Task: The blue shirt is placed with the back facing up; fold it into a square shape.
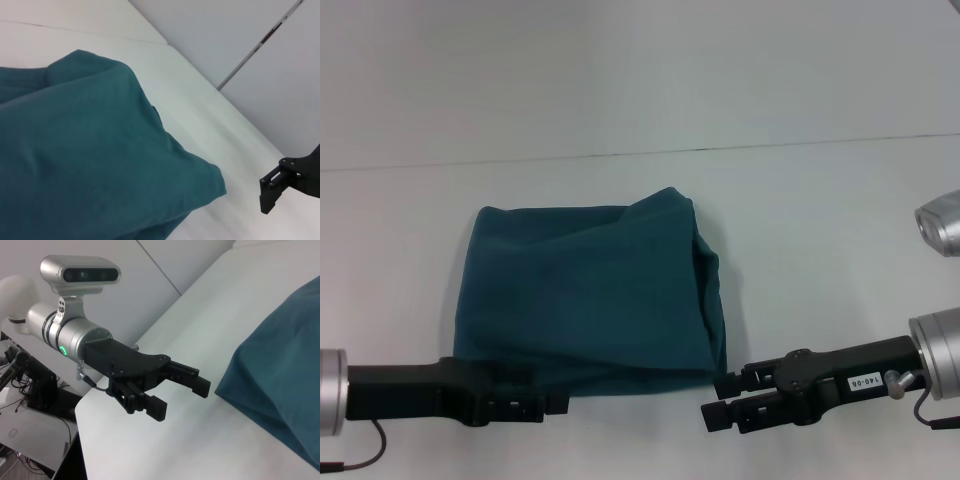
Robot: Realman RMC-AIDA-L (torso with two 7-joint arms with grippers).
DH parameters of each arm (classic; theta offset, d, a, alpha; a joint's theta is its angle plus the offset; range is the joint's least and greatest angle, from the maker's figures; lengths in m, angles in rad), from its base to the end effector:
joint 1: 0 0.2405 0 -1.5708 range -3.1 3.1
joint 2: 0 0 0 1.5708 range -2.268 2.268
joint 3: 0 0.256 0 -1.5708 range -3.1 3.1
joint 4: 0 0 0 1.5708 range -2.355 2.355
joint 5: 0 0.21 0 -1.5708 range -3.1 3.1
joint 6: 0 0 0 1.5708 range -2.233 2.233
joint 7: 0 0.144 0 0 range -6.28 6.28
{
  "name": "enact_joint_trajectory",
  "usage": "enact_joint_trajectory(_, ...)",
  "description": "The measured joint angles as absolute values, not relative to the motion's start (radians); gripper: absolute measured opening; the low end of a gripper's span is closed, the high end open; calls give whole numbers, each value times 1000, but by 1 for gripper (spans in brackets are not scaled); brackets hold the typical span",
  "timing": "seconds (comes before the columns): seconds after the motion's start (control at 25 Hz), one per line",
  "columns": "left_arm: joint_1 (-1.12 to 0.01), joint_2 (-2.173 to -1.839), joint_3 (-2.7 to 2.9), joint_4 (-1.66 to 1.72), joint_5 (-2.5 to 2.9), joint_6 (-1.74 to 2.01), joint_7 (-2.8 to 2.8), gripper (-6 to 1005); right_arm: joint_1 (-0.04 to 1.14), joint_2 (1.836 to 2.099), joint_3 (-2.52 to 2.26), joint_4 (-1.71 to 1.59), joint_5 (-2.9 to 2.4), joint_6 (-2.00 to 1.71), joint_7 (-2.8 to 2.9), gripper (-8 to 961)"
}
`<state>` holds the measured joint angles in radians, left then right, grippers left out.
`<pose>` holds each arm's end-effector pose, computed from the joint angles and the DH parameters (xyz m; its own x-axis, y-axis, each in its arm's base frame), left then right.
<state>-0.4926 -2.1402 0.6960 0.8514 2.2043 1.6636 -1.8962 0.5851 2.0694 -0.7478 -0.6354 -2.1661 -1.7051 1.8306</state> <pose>-0.2620 0.3082 -0.0047 0.6063 0.7159 0.3462 0.7443 -0.6642 0.0699 0.2507 0.3098 -0.0172 0.6399 -0.7137 -0.2850 -0.6851 -0.6978 0.2094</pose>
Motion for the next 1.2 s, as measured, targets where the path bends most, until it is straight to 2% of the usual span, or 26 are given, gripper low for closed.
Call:
enact_joint_trajectory(0.36, -499, -2149, 700, 851, 2203, 1655, -1875, 919, 581, 2068, -749, -625, -2166, -1706, 1827, 764)
enact_joint_trajectory(1.2, -493, -2146, 699, 851, 2180, 1659, -1875, 919, 581, 2065, -741, -624, -2165, -1707, 1833, 765)
